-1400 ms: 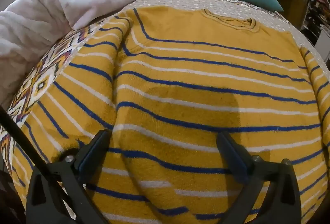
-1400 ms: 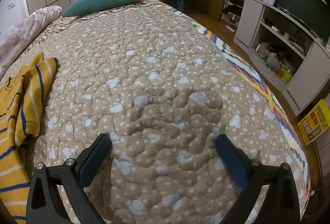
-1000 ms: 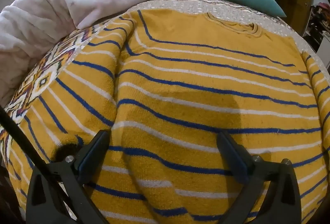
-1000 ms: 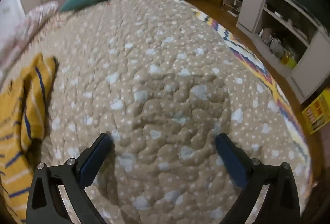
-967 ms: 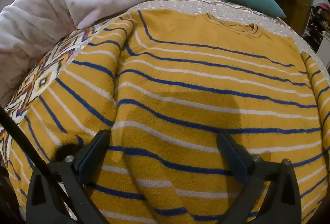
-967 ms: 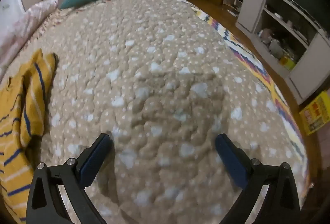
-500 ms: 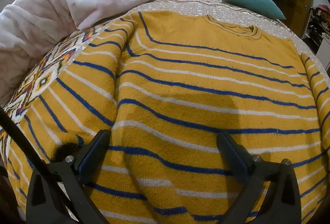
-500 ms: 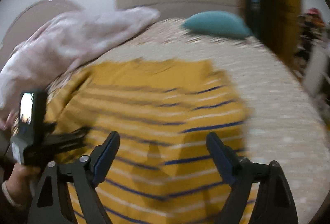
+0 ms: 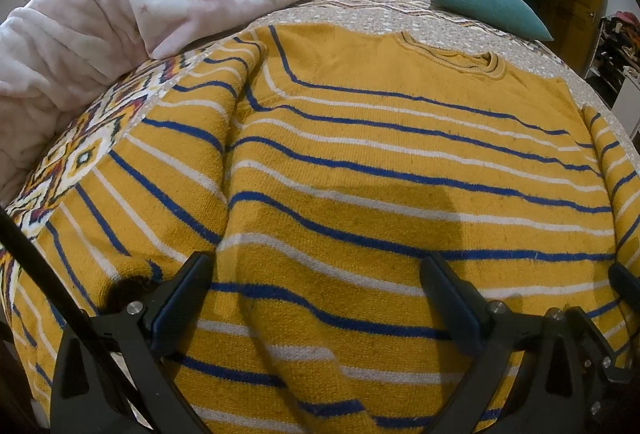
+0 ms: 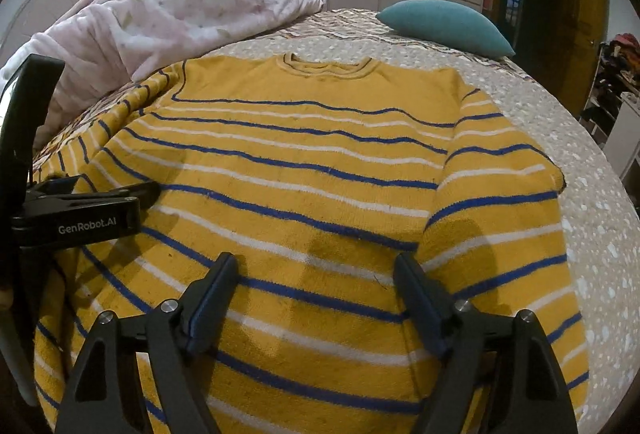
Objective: Fold small clothes
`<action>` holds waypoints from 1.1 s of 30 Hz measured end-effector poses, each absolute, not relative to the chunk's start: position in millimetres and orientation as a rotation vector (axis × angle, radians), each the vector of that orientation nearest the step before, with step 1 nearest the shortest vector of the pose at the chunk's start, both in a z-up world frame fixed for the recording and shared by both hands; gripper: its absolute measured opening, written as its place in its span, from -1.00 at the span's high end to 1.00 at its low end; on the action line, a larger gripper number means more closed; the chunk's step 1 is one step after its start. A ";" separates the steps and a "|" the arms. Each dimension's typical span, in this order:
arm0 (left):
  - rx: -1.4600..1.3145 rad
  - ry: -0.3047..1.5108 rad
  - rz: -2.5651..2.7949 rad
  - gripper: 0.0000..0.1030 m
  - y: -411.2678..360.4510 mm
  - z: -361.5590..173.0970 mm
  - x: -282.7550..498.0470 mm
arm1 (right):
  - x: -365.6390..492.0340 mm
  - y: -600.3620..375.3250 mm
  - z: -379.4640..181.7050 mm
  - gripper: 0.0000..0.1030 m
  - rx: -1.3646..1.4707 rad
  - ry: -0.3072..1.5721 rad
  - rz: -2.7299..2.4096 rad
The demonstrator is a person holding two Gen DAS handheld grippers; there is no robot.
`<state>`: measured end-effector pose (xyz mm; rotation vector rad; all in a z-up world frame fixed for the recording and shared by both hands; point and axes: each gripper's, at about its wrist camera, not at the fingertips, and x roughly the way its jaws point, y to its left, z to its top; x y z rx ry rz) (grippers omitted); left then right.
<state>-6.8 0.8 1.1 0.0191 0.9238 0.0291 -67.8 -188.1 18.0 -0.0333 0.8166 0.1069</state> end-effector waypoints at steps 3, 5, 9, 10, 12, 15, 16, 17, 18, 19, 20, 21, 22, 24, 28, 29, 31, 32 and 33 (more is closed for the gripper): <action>0.018 0.925 0.028 -1.00 0.3 0.0 -8.1 | -69.6 -190.4 18.3 -0.67 -0.020 0.812 0.122; 0.018 0.927 0.030 -1.00 -0.4 0.8 -7.8 | -70.1 -191.2 18.9 -0.68 -0.022 0.814 0.127; 0.020 0.924 0.045 -1.00 -1.3 2.1 -7.0 | -69.1 -191.4 19.1 -0.69 -0.020 0.813 0.131; 0.029 0.927 0.050 -1.00 -2.5 2.8 -6.7 | -68.9 -191.8 19.2 -0.70 -0.017 0.813 0.135; 0.050 0.947 0.054 -1.00 -4.6 3.9 -5.2 | -67.9 -191.3 19.0 -0.70 -0.014 0.815 0.137; 0.039 0.940 0.043 -1.00 -1.9 2.4 -6.9 | -67.1 -190.6 18.4 -0.71 -0.022 0.818 0.136; 0.027 0.923 0.039 -1.00 0.3 1.1 -8.4 | -67.0 -190.0 18.2 -0.71 -0.024 0.817 0.135; 0.019 0.903 0.036 -1.00 1.4 -0.6 -11.2 | -66.9 -189.7 18.1 -0.71 -0.024 0.817 0.134; 0.017 0.897 0.035 -1.00 1.8 -0.1 -12.2 | -66.8 -190.1 17.3 -0.71 -0.023 0.815 0.135; 0.018 0.903 0.036 -1.00 1.5 0.0 -11.1 | -66.7 -190.0 17.5 -0.71 -0.023 0.815 0.136; 0.022 0.904 0.038 -1.00 0.9 -0.4 -10.5 | -66.4 -189.3 17.7 -0.71 -0.023 0.818 0.135; 0.024 0.902 0.039 -1.00 0.5 -0.2 -11.0 | -66.2 -189.4 17.5 -0.72 -0.023 0.819 0.135; 0.023 0.903 0.039 -1.00 0.9 -0.3 -10.1 | -66.3 -189.2 17.6 -0.72 -0.024 0.819 0.135; 0.020 0.904 0.037 -1.00 -0.4 -0.6 -10.9 | -66.6 -189.3 17.2 -0.72 -0.031 0.818 0.132; 0.022 0.904 0.038 -1.00 -0.3 -0.9 -11.1 | -67.4 -190.3 16.4 -0.72 -0.034 0.816 0.132; 0.022 0.903 0.038 -1.00 -0.5 -0.9 -10.9 | -67.3 -190.1 16.7 -0.72 -0.032 0.815 0.132; 0.022 0.903 0.038 -1.00 -0.3 -1.0 -11.2 | -67.6 -190.3 17.2 -0.72 -0.028 0.813 0.133; 0.022 0.903 0.038 -1.00 -0.5 -1.1 -11.1 | -67.1 -190.2 17.7 -0.72 -0.027 0.814 0.134; 0.022 0.903 0.038 -1.00 -0.1 -1.1 -11.5 | -66.8 -190.3 17.8 -0.72 -0.028 0.815 0.134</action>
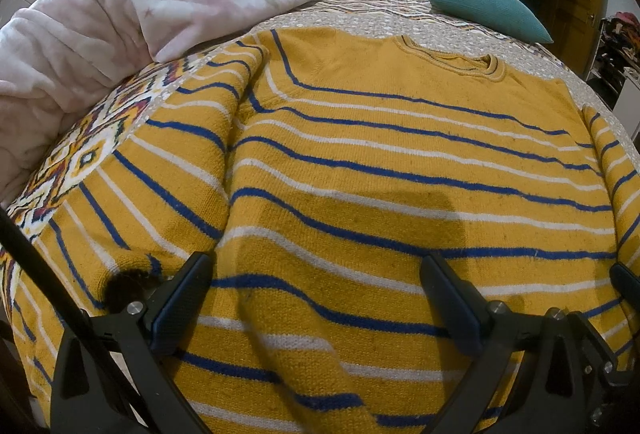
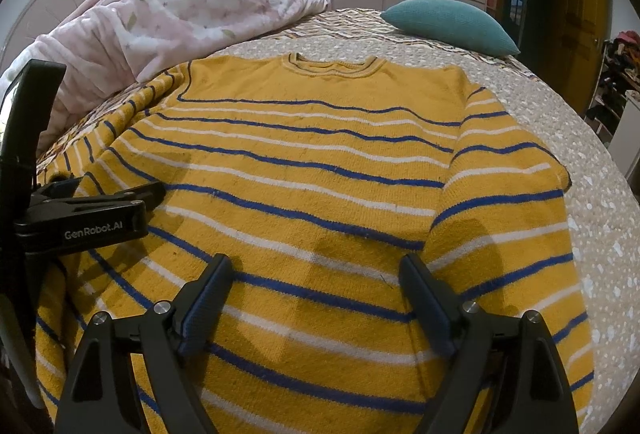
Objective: Fold small clothes
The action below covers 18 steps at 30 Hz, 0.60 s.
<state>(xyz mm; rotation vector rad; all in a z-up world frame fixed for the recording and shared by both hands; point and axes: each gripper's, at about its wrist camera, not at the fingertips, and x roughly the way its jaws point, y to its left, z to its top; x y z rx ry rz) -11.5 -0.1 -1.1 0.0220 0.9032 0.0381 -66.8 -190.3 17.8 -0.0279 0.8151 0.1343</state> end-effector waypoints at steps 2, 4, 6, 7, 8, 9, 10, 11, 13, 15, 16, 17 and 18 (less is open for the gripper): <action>0.022 0.903 0.038 -1.00 -0.2 -1.2 -11.5 | -66.6 -189.7 17.7 -0.72 -0.030 0.816 0.133; 0.022 0.903 0.038 -1.00 -0.6 -1.2 -11.2 | -66.5 -189.1 17.6 -0.72 -0.034 0.816 0.129; 0.022 0.903 0.038 -1.00 -0.6 -1.3 -11.3 | -66.6 -188.5 17.4 -0.72 -0.037 0.815 0.127; 0.022 0.903 0.038 -1.00 -0.4 -1.3 -11.6 | -67.0 -188.5 17.0 -0.72 -0.037 0.815 0.127; 0.022 0.903 0.038 -1.00 -0.3 -1.3 -11.7 | -67.2 -188.6 16.8 -0.72 -0.037 0.814 0.127; 0.022 0.903 0.038 -1.00 -0.3 -1.4 -11.7 | -67.2 -188.5 16.8 -0.72 -0.038 0.815 0.127; 0.022 0.902 0.038 -1.00 -0.7 -1.4 -11.4 | -67.1 -188.4 16.8 -0.73 -0.038 0.815 0.127; 0.022 0.902 0.038 -1.00 -0.4 -1.4 -11.8 | -67.2 -188.5 16.7 -0.73 -0.038 0.815 0.127; 0.022 0.902 0.038 -1.00 -0.5 -1.5 -11.7 | -67.3 -189.1 16.5 -0.73 -0.039 0.814 0.128; 0.023 0.902 0.038 -1.00 -0.8 -1.5 -11.6 | -67.2 -188.6 16.7 -0.73 -0.039 0.814 0.127; 0.023 0.902 0.038 -1.00 -0.5 -1.5 -11.8 | -67.0 -188.4 16.7 -0.73 -0.039 0.815 0.126; 0.023 0.902 0.038 -1.00 -0.4 -1.6 -11.9 | -67.2 -188.7 16.7 -0.73 -0.039 0.814 0.126; 0.023 0.902 0.038 -1.00 -0.4 -1.6 -12.0 | -67.3 -188.9 16.6 -0.73 -0.039 0.814 0.127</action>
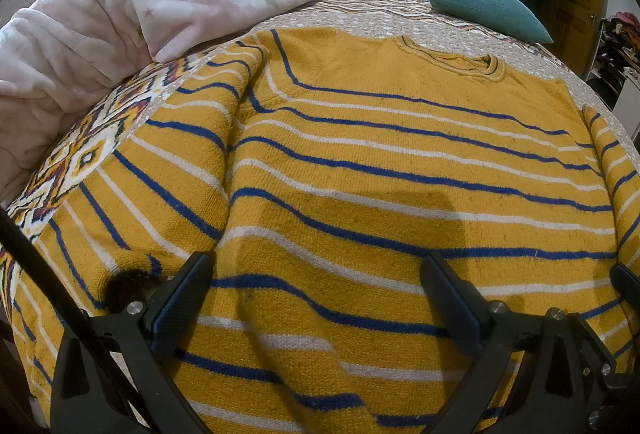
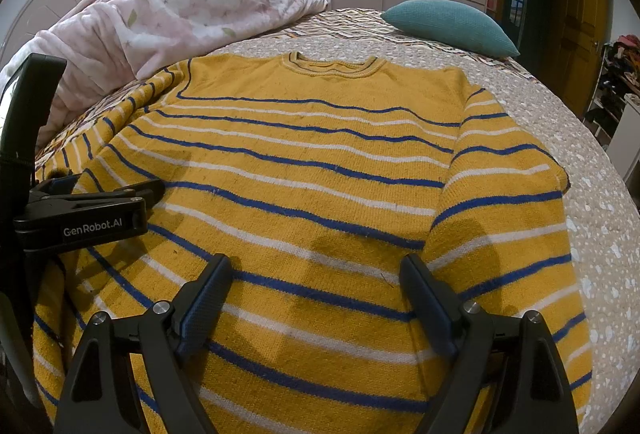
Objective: Fold small clothes
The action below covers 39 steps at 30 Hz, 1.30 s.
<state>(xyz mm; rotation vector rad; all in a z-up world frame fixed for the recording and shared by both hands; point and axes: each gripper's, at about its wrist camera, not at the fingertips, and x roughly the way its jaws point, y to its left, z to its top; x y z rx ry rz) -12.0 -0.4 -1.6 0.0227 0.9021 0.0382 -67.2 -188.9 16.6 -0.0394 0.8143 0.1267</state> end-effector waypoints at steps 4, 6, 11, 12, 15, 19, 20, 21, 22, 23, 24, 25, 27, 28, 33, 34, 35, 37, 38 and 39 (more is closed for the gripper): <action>0.023 0.902 0.038 -1.00 -0.9 -1.7 -11.8 | -67.1 -189.3 16.7 -0.73 -0.039 0.814 0.128; 0.023 0.902 0.038 -1.00 -0.5 -1.7 -12.1 | -67.1 -188.5 16.8 -0.73 -0.040 0.815 0.127; 0.023 0.902 0.038 -1.00 -0.5 -1.8 -12.2 | -67.0 -188.3 17.0 -0.73 -0.040 0.814 0.127; 0.023 0.902 0.038 -1.00 -0.5 -1.8 -12.2 | -66.9 -188.1 17.2 -0.73 -0.040 0.815 0.127; 0.023 0.902 0.038 -1.00 -0.5 -1.8 -12.2 | -66.9 -187.9 17.1 -0.73 -0.041 0.816 0.126; 0.023 0.901 0.038 -1.00 -0.7 -1.9 -12.2 | -67.0 -188.2 16.9 -0.73 -0.041 0.815 0.126; 0.023 0.901 0.038 -1.00 -0.9 -1.9 -12.2 | -67.0 -188.0 16.9 -0.73 -0.041 0.815 0.126; 0.023 0.901 0.038 -1.00 -0.6 -1.9 -12.3 | -67.0 -188.0 17.0 -0.73 -0.041 0.815 0.126; 0.023 0.901 0.038 -1.00 -0.8 -1.9 -12.3 | -66.8 -188.2 17.0 -0.73 -0.041 0.815 0.126; 0.023 0.901 0.038 -1.00 -0.6 -1.9 -12.4 | -66.9 -187.8 17.1 -0.73 -0.042 0.816 0.126; 0.023 0.901 0.038 -1.00 -0.6 -1.9 -12.4 | -67.0 -187.8 17.0 -0.73 -0.042 0.816 0.126; 0.023 0.901 0.038 -1.00 -0.8 -1.9 -12.3 | -67.0 -187.9 17.0 -0.73 -0.042 0.816 0.127; 0.023 0.901 0.038 -1.00 -0.6 -2.0 -12.4 | -67.5 -187.9 17.0 -0.74 -0.039 0.814 0.129; 0.023 0.901 0.038 -1.00 -0.8 -2.0 -12.3 | -67.4 -188.3 17.0 -0.74 -0.036 0.813 0.132; 0.023 0.901 0.038 -1.00 -0.7 -2.0 -12.5 | -68.6 -189.2 17.3 -0.76 -0.029 0.809 0.142; 0.023 0.901 0.038 -1.00 -0.8 -2.0 -12.4 | -68.7 -189.6 17.5 -0.77 -0.026 0.808 0.146; 0.023 0.901 0.038 -1.00 -0.7 -2.0 -12.5 | -69.4 -189.8 17.6 -0.78 -0.023 0.807 0.150; 0.023 0.901 0.038 -1.00 -0.8 -2.1 -12.5 | -69.6 -190.0 17.5 -0.79 -0.021 0.807 0.154; 0.023 0.901 0.038 -1.00 -0.7 -2.0 -12.5 | -70.5 -189.8 17.2 -0.79 -0.022 0.807 0.155; 0.023 0.901 0.038 -1.00 -0.7 -2.0 -12.5 | -70.4 -189.8 17.2 -0.79 -0.022 0.807 0.154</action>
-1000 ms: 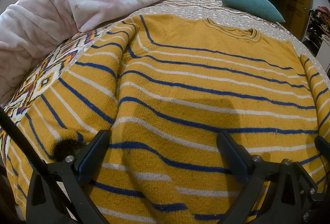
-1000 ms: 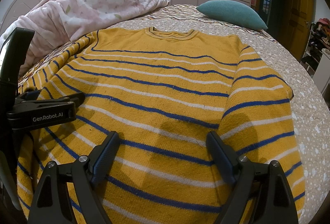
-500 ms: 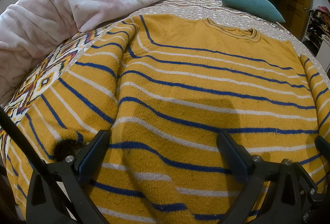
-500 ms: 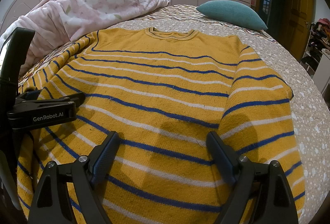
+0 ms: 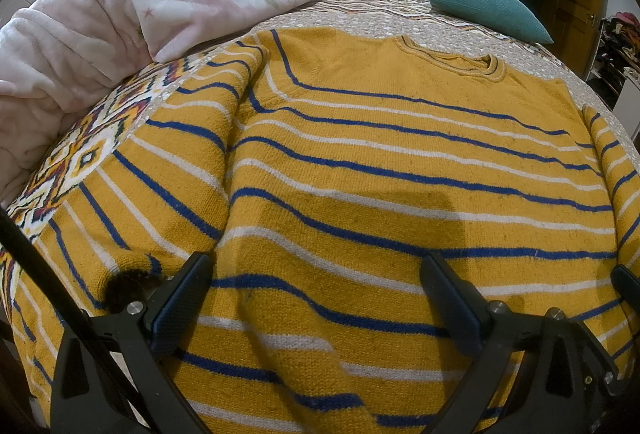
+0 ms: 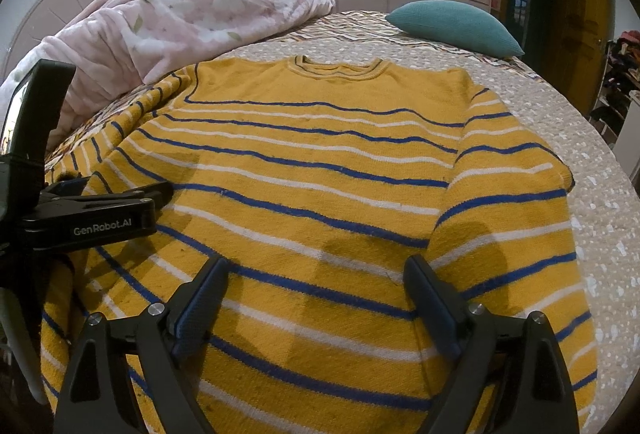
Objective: Fold small clothes
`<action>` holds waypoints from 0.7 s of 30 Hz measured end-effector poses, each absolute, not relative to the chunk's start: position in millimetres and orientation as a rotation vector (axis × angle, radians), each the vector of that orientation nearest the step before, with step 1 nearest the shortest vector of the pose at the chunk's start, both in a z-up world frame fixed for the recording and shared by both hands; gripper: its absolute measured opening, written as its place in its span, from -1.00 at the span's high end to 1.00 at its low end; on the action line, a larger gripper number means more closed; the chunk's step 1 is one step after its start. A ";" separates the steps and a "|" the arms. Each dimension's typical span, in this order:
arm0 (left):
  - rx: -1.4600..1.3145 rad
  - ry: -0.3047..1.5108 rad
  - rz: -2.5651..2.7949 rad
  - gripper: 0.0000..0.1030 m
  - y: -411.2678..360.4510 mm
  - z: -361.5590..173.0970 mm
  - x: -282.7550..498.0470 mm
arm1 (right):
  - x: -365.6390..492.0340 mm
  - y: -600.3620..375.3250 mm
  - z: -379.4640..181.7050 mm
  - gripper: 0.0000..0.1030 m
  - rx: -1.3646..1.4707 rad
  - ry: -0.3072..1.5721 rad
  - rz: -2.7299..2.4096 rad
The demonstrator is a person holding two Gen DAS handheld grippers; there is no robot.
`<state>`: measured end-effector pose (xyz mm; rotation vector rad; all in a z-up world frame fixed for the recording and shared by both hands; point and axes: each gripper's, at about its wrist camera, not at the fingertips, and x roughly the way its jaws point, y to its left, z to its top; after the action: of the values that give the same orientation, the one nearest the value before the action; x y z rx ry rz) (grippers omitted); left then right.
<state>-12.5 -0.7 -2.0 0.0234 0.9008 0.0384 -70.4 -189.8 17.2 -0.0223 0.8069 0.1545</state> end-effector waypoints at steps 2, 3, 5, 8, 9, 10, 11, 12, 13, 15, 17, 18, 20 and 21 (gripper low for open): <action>0.023 0.901 0.038 -1.00 -1.1 -2.1 -12.4 | -70.2 -189.9 17.3 -0.79 -0.022 0.807 0.154; 0.023 0.901 0.038 -1.00 -0.7 -2.1 -12.5 | -70.2 -189.4 17.2 -0.80 -0.022 0.808 0.154; 0.024 0.901 0.038 -1.00 -0.7 -2.1 -12.6 | -70.3 -189.4 17.1 -0.80 -0.023 0.808 0.153; 0.024 0.901 0.038 -1.00 -0.7 -2.1 -12.6 | -70.3 -189.5 17.1 -0.80 -0.023 0.808 0.153; 0.024 0.901 0.038 -1.00 -0.7 -2.1 -12.6 | -70.4 -189.3 17.0 -0.80 -0.024 0.808 0.153; 0.024 0.901 0.038 -1.00 -0.9 -2.1 -12.6 | -70.4 -189.5 17.1 -0.80 -0.024 0.808 0.153; 0.024 0.901 0.038 -1.00 -0.8 -2.1 -12.6 | -70.4 -189.5 17.0 -0.80 -0.023 0.808 0.153; 0.024 0.900 0.038 -1.00 -0.7 -2.1 -12.6 | -70.4 -189.3 17.0 -0.80 -0.023 0.808 0.154; 0.024 0.900 0.038 -1.00 -0.9 -2.2 -12.6 | -70.5 -189.4 17.1 -0.80 -0.023 0.807 0.154; 0.024 0.901 0.038 -1.00 -0.7 -2.2 -12.6 | -70.1 -189.1 17.3 -0.81 -0.020 0.807 0.156; 0.024 0.900 0.038 -1.00 -0.8 -2.2 -12.7 | -70.3 -189.0 17.0 -0.81 -0.018 0.807 0.160; 0.024 0.900 0.038 -1.00 -0.7 -2.2 -12.7 | -70.4 -189.4 17.0 -0.82 -0.016 0.806 0.162; 0.024 0.900 0.038 -1.00 -0.8 -2.2 -12.7 | -71.0 -189.1 16.7 -0.82 -0.015 0.806 0.165; 0.024 0.900 0.038 -1.00 -0.8 -2.2 -12.7 | -71.0 -189.0 16.6 -0.82 -0.015 0.807 0.165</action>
<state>-12.7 -0.8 -2.2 0.0236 0.9004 0.0384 -71.0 -189.0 16.6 -0.0151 0.8068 0.1648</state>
